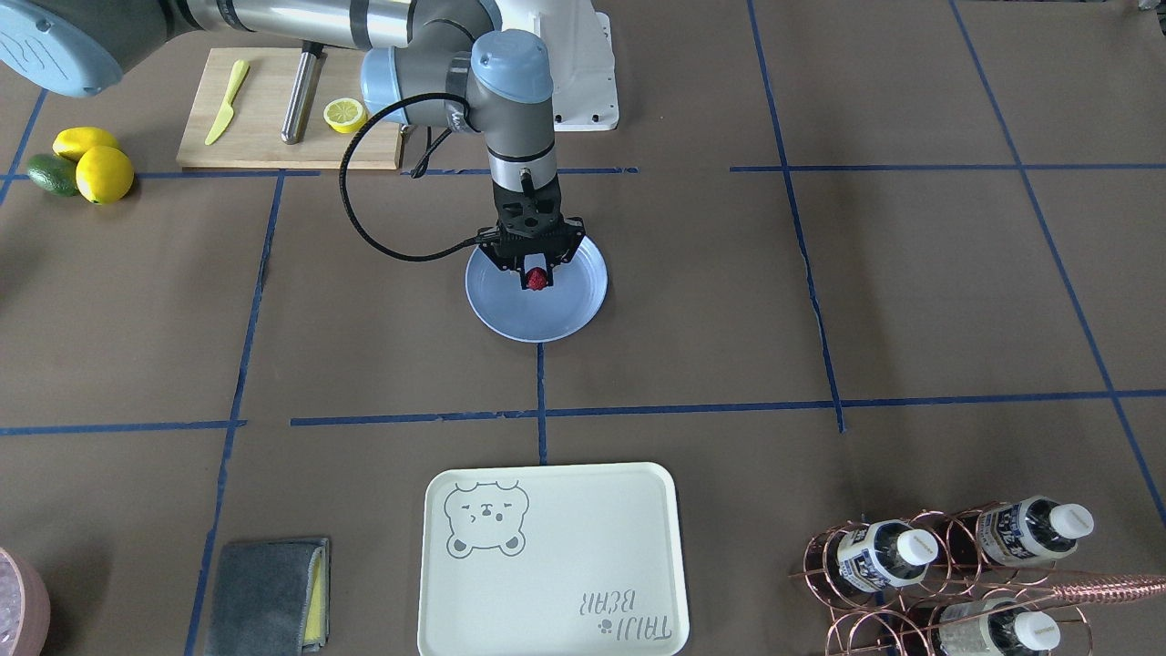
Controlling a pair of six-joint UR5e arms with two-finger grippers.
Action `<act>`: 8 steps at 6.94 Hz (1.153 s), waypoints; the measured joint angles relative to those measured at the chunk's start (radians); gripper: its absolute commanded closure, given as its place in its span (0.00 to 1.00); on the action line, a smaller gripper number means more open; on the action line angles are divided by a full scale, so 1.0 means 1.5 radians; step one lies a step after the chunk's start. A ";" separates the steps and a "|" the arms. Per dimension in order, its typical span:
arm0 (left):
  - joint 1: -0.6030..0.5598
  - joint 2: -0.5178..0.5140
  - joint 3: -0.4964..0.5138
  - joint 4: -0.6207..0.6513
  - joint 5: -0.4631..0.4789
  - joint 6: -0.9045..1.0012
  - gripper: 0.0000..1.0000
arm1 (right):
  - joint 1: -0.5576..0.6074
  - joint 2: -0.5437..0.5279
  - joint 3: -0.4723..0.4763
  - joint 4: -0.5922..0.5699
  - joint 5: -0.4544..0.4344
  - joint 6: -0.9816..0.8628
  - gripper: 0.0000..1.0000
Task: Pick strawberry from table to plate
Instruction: 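Carry the strawberry with the right gripper over the blue plate, then open the right gripper to drop the strawberry onto the plate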
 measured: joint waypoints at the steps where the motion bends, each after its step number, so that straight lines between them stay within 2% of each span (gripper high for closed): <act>1: 0.000 0.000 0.000 0.000 -0.003 0.000 0.00 | -0.003 0.002 -0.010 0.000 -0.003 0.001 0.99; 2: 0.000 0.001 0.001 0.000 -0.004 0.000 0.00 | -0.006 0.002 -0.014 0.000 -0.004 0.001 0.77; 3: 0.000 0.001 0.001 0.000 -0.005 0.000 0.00 | -0.009 0.003 -0.016 0.000 -0.005 0.001 0.38; 4: 0.000 0.001 0.000 0.000 -0.005 0.000 0.00 | -0.012 0.003 -0.016 0.000 -0.005 0.001 0.06; 5: 0.000 0.001 0.000 0.000 -0.005 0.000 0.00 | -0.014 0.003 -0.016 0.000 -0.005 0.002 0.01; 8: 0.000 0.001 0.000 0.000 -0.005 0.001 0.00 | 0.001 0.000 0.003 0.002 0.005 -0.012 0.00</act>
